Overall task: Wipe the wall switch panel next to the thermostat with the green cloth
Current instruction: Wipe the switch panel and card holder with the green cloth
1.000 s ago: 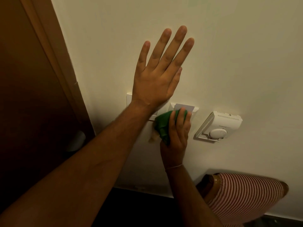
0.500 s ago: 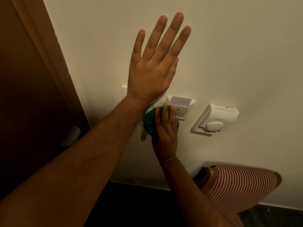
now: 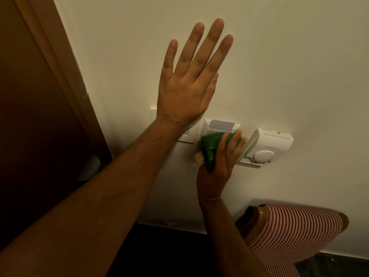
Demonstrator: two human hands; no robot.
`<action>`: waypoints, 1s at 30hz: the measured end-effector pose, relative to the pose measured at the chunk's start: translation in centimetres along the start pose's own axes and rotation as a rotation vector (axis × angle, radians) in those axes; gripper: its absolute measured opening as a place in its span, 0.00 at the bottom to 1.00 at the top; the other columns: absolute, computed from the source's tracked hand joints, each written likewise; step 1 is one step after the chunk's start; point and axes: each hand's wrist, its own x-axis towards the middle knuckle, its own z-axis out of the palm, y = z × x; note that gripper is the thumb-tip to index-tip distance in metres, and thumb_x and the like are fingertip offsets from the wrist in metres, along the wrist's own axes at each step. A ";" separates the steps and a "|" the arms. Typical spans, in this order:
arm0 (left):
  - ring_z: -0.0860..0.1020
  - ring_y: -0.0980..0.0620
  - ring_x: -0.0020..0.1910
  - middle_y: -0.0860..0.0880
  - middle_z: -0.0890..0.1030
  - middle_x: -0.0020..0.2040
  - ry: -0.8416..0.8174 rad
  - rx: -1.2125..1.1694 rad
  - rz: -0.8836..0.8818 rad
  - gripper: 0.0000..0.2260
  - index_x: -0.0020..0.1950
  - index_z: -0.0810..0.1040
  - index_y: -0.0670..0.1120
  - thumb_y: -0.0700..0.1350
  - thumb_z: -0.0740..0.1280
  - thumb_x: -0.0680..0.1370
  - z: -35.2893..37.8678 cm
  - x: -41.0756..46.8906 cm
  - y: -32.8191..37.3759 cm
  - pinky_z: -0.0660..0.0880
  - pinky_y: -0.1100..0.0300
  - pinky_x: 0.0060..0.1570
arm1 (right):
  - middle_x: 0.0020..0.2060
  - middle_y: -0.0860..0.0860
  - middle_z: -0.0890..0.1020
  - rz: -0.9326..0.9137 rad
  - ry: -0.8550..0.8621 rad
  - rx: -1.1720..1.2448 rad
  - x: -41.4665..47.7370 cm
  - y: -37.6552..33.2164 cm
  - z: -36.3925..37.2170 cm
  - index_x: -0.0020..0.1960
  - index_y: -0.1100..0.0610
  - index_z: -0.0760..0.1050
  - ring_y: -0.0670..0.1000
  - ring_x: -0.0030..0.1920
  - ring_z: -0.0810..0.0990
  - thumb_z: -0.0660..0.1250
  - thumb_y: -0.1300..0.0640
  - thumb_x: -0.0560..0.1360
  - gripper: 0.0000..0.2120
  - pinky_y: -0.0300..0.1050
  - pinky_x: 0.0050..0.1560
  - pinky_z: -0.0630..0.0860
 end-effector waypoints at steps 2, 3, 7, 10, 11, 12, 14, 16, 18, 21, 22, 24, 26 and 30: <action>0.62 0.41 0.87 0.44 0.66 0.88 0.004 -0.016 0.007 0.27 0.92 0.53 0.49 0.49 0.55 0.93 0.1 -0.1 0.0 0.52 0.38 0.85 | 0.86 0.51 0.53 -0.067 -0.012 0.003 0.0 -1.1 1.2 0.80 0.66 0.63 0.57 0.87 0.48 0.61 0.55 0.89 0.23 0.61 0.86 0.51; 0.61 0.41 0.87 0.44 0.65 0.88 0.007 -0.026 0.012 0.27 0.91 0.50 0.51 0.49 0.56 0.93 0.3 -0.2 0.0 0.52 0.38 0.86 | 0.86 0.49 0.51 -0.107 -0.025 -0.015 -0.1 -1.6 1.7 0.80 0.64 0.61 0.56 0.87 0.48 0.64 0.57 0.88 0.25 0.61 0.86 0.51; 0.59 0.42 0.88 0.45 0.61 0.88 0.039 -0.045 0.019 0.29 0.91 0.48 0.53 0.50 0.57 0.93 1.0 -0.3 -0.4 0.48 0.40 0.87 | 0.86 0.51 0.51 -0.197 -0.121 -0.105 -0.4 -2.2 2.4 0.81 0.62 0.62 0.55 0.88 0.47 0.70 0.61 0.83 0.30 0.58 0.87 0.51; 0.50 0.46 0.92 0.47 0.54 0.89 0.036 -0.030 0.010 0.30 0.91 0.44 0.54 0.52 0.56 0.93 1.5 -0.4 -0.5 0.40 0.43 0.88 | 0.83 0.55 0.58 -0.189 -0.099 -0.085 0.0 -1.0 1.0 0.80 0.64 0.65 0.57 0.87 0.51 0.69 0.57 0.85 0.27 0.60 0.86 0.54; 0.44 0.49 0.92 0.48 0.52 0.89 0.031 -0.028 0.003 0.31 0.92 0.43 0.54 0.52 0.56 0.93 1.6 -0.4 -0.5 0.39 0.43 0.88 | 0.83 0.56 0.59 -0.127 -0.059 -0.052 0.2 -0.4 0.3 0.80 0.65 0.65 0.59 0.87 0.51 0.67 0.56 0.86 0.26 0.61 0.86 0.55; 0.40 0.51 0.91 0.48 0.51 0.89 0.026 -0.030 0.000 0.31 0.92 0.43 0.54 0.52 0.55 0.93 1.6 -0.4 -0.5 0.38 0.43 0.88 | 0.83 0.56 0.59 -0.054 -0.014 -0.025 0.6 0.1 -0.3 0.80 0.65 0.65 0.60 0.86 0.52 0.66 0.57 0.87 0.25 0.62 0.86 0.56; 0.37 0.52 0.89 0.48 0.50 0.89 0.020 -0.033 0.002 0.30 0.92 0.43 0.54 0.52 0.55 0.93 1.6 -0.4 -0.5 0.38 0.43 0.88 | 0.84 0.56 0.58 0.038 0.034 0.001 1.0 1.0 -1.1 0.81 0.65 0.64 0.61 0.86 0.52 0.66 0.62 0.86 0.26 0.60 0.86 0.55; 0.37 0.52 0.89 0.48 0.50 0.89 0.021 -0.036 -0.002 0.30 0.92 0.43 0.54 0.52 0.55 0.93 1.6 -0.4 -0.5 0.38 0.44 0.88 | 0.84 0.57 0.58 0.032 -0.009 -0.009 0.8 1.4 -1.4 0.81 0.67 0.63 0.61 0.86 0.51 0.68 0.63 0.85 0.28 0.60 0.87 0.54; 0.39 0.51 0.91 0.47 0.52 0.89 0.029 -0.029 -0.006 0.29 0.91 0.43 0.54 0.53 0.54 0.93 1.6 -0.4 -0.5 0.38 0.44 0.88 | 0.82 0.59 0.60 0.006 -0.078 -0.026 0.0 1.6 -1.5 0.80 0.69 0.63 0.59 0.86 0.50 0.68 0.61 0.84 0.28 0.62 0.86 0.54; 0.55 0.44 0.90 0.45 0.59 0.88 0.044 -0.032 0.016 0.28 0.91 0.48 0.52 0.51 0.55 0.93 1.2 -0.4 -0.6 0.43 0.42 0.88 | 0.82 0.59 0.60 -0.026 -0.099 -0.040 -1.2 2.4 -1.5 0.78 0.71 0.65 0.57 0.86 0.50 0.60 0.57 0.89 0.23 0.65 0.84 0.57; 0.58 0.42 0.88 0.44 0.61 0.88 0.048 -0.034 0.015 0.27 0.92 0.51 0.51 0.50 0.55 0.93 1.1 -0.4 -0.5 0.45 0.41 0.87 | 0.83 0.57 0.59 -0.041 -0.099 -0.039 -1.3 2.6 -1.5 0.78 0.70 0.64 0.57 0.86 0.50 0.59 0.57 0.89 0.23 0.66 0.84 0.57; 0.61 0.41 0.87 0.44 0.64 0.87 0.047 -0.036 0.005 0.26 0.92 0.58 0.48 0.50 0.56 0.93 1.0 -0.4 -0.4 0.48 0.40 0.87 | 0.85 0.53 0.56 -0.061 -0.100 -0.025 -1.3 3.0 -1.4 0.79 0.69 0.63 0.59 0.86 0.50 0.61 0.58 0.89 0.23 0.66 0.85 0.56; 0.61 0.41 0.87 0.44 0.63 0.88 0.046 -0.022 0.001 0.26 0.91 0.60 0.48 0.49 0.57 0.93 1.0 -0.4 -0.3 0.49 0.39 0.87 | 0.84 0.55 0.57 -0.035 -0.096 0.001 -1.5 2.6 -1.0 0.80 0.69 0.63 0.60 0.86 0.51 0.63 0.58 0.88 0.25 0.63 0.86 0.55; 0.58 0.42 0.88 0.45 0.60 0.88 0.029 -0.022 0.014 0.29 0.91 0.49 0.51 0.49 0.58 0.92 0.6 -0.2 -0.5 0.46 0.41 0.87 | 0.84 0.54 0.58 -0.087 -0.151 -0.021 -1.8 0.2 0.8 0.80 0.66 0.63 0.57 0.87 0.48 0.62 0.55 0.89 0.24 0.62 0.86 0.55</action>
